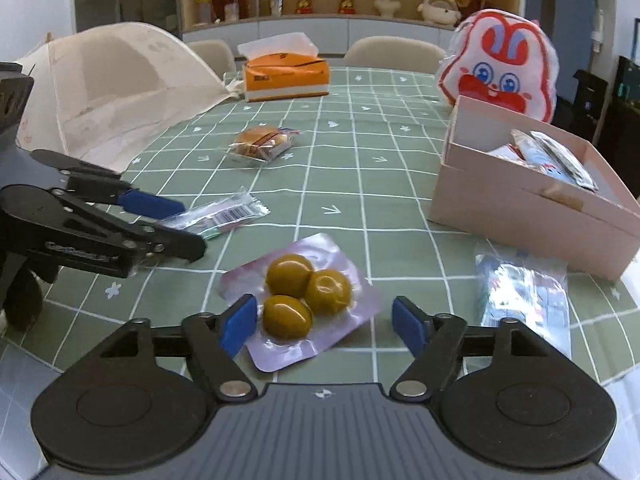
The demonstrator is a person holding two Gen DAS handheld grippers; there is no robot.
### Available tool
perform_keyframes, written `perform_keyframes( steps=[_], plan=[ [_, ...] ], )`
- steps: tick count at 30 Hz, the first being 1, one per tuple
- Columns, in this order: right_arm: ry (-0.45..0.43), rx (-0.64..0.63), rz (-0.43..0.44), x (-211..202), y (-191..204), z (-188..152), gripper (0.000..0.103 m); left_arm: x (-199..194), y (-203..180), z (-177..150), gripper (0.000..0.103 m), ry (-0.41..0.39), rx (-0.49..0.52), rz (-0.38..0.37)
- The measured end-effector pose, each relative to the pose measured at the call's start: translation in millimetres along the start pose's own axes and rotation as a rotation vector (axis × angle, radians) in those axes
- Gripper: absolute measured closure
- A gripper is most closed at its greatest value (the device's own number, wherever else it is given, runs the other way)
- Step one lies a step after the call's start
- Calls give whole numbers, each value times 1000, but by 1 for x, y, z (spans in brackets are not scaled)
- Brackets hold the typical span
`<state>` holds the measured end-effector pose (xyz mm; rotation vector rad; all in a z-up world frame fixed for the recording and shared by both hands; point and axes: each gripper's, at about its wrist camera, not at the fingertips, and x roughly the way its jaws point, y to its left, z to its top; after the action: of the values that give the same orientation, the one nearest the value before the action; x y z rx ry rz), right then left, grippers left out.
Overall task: Organize snacks
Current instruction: 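Carry the stick packet and brown-ball tray toward the pink box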
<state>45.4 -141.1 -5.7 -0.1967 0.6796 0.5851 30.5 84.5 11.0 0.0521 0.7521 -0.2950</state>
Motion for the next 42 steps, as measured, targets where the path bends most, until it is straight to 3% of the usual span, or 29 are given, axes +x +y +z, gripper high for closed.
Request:
perform_keyframes(
  steps=[2,5,13,20,28,32,42],
  plan=[
    [1,33,15,-1,-6,-1,23,-9,1,6,51,-8,-3,-38],
    [-2,37,12,-1,-7,-3,22,-25,-6,10,52,-52,58,-8],
    [-2,28,4,-1,-5,-4,20,-12,-29,-3,50,47,222,45],
    [17,-5,19,1,-1,-4,12,-3,-6,-4,48,51,110,36],
    [57,-30,56,4,1,-1,0,-4,-2,-5,50,33,46,21],
    [64,-54,56,5,3,-1,0,-3,-11,-8,51,11,47,65],
    [17,-57,12,9,7,6,4,-4,-10,-12,51,-10,22,65]
  ],
)
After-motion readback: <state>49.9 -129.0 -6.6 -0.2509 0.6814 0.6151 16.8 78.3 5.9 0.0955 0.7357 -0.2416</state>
